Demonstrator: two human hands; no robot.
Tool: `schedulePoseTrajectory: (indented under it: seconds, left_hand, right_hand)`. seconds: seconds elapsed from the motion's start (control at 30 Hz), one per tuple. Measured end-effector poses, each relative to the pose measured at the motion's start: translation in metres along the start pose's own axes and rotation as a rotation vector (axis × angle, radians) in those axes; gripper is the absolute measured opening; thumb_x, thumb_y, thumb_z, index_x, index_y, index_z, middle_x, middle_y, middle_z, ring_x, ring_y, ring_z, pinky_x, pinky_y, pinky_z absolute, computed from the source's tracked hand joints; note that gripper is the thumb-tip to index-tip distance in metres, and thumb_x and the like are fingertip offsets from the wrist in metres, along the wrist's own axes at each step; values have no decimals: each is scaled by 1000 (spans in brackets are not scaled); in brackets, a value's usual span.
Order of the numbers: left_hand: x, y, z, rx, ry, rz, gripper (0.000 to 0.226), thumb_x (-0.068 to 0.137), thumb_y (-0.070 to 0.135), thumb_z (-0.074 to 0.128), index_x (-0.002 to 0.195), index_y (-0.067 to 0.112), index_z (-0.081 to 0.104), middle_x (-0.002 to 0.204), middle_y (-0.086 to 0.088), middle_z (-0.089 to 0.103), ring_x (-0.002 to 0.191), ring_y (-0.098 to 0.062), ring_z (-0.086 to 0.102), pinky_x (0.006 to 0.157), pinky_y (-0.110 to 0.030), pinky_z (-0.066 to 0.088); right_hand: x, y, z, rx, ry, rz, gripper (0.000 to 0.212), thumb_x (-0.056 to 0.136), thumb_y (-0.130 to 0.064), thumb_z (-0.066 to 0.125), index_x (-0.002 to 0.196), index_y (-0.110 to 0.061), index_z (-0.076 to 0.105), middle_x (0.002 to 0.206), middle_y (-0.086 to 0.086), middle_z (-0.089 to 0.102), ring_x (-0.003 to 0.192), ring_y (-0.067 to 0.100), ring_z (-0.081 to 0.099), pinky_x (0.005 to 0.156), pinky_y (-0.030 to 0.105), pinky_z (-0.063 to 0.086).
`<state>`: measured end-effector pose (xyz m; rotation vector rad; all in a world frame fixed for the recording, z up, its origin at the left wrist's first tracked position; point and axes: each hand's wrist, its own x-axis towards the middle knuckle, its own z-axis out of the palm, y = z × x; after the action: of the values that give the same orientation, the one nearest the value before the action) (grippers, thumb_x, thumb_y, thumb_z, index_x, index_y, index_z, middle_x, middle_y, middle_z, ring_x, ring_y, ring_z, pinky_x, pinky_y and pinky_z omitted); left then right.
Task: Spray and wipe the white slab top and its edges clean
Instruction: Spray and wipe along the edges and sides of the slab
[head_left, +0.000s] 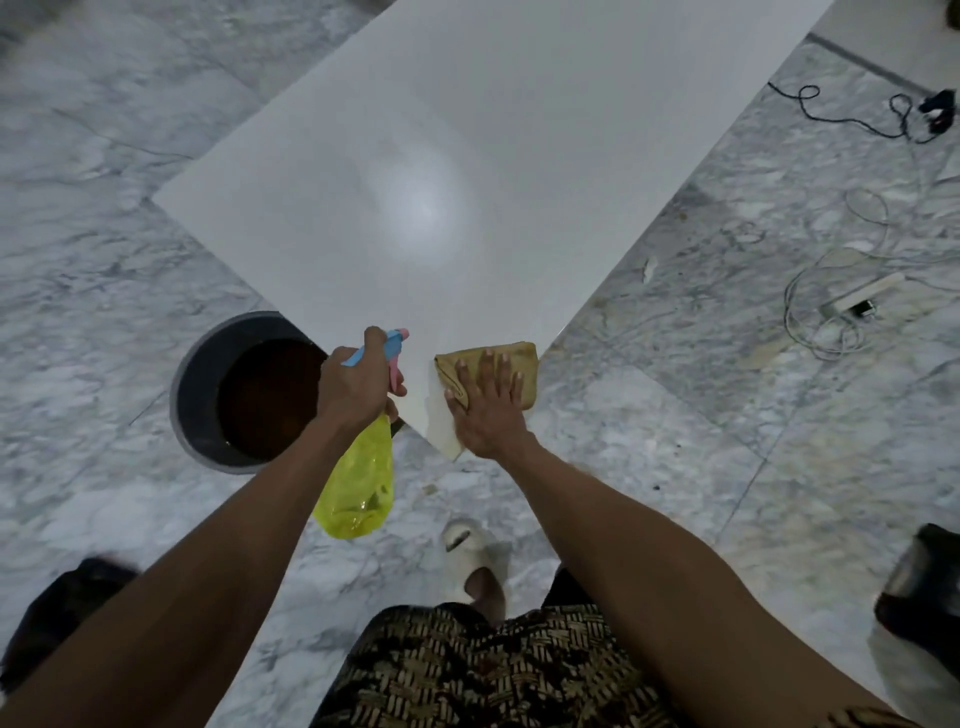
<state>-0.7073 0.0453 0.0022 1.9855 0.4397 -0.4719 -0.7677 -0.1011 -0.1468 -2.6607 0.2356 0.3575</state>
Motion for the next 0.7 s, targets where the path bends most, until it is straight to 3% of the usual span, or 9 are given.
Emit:
schedulePoseTrajectory:
  seconds: [0.1,0.23,0.3,0.4,0.47,0.53,0.57,0.63,0.7]
  left_hand:
    - [-2,-26,-23,26,26,-36,65,93,59,42,76,9,80,65,-13,75,75,-38,73,81,-55,65]
    - [-7,-41,-41,32,33,-14,60,89,61,41,86,18,83,74,-17,77,70,-36,72,79,-61,64]
    - [-9,-40,-46,18,48,-14,57,94,57,42,87,17,82,69,-15,75,64,-34,69,75,-56,65]
    - [-15,-37,-51,18,31,12,58,100,55,43,82,14,79,68,-15,74,63,-35,69,71,-50,62]
    - [-13,-36,-53,5,49,-11,73,90,65,43,85,2,79,76,-21,77,62,-37,69,71,-52,62]
    - [-14,-32,-55,-22,48,-12,76,95,62,44,89,-7,76,78,-23,77,56,-33,67,65,-47,60]
    - [-14,-30,-56,-34,49,-4,74,97,59,45,91,-9,75,76,-23,76,52,-31,65,63,-44,59]
    - [-15,-25,-58,-59,59,-6,76,92,62,46,99,-8,73,77,-23,76,49,-29,65,61,-43,59]
    - [-19,-17,-61,-66,57,10,71,96,59,45,98,-6,73,78,-23,76,47,-27,63,58,-39,56]
  right_hand:
    - [-26,-23,19,15,-26,-20,78,103,-54,2,143,-10,52,148,32,40,135,56,36,105,70,28]
    - [-44,-37,32,4,-133,-15,76,104,-53,4,138,-11,58,144,31,46,130,56,43,100,70,33]
    - [-47,-40,33,-35,-180,-48,81,100,-57,-4,147,-13,46,154,30,32,140,55,27,109,70,23]
    - [-58,-45,35,-2,-292,-71,76,96,-62,-6,159,-20,7,164,20,-10,149,44,-14,120,60,-5]
    - [-68,-53,33,32,-366,-72,81,91,-67,-5,159,-24,3,164,15,-17,150,40,-18,121,56,-8]
    - [-79,-64,32,71,-432,-69,102,75,-76,-18,159,-24,4,164,15,-17,150,38,-19,120,54,-10]
    - [-84,-71,28,68,-488,-74,97,80,-74,-19,159,-24,4,164,16,-17,149,39,-20,119,54,-10]
    - [-90,-83,24,75,-622,-30,63,102,-50,2,159,-23,4,163,21,-15,149,44,-16,119,57,-5]
    - [-95,-96,11,208,-700,39,51,109,-29,20,158,-15,14,162,29,4,148,49,6,118,55,12]
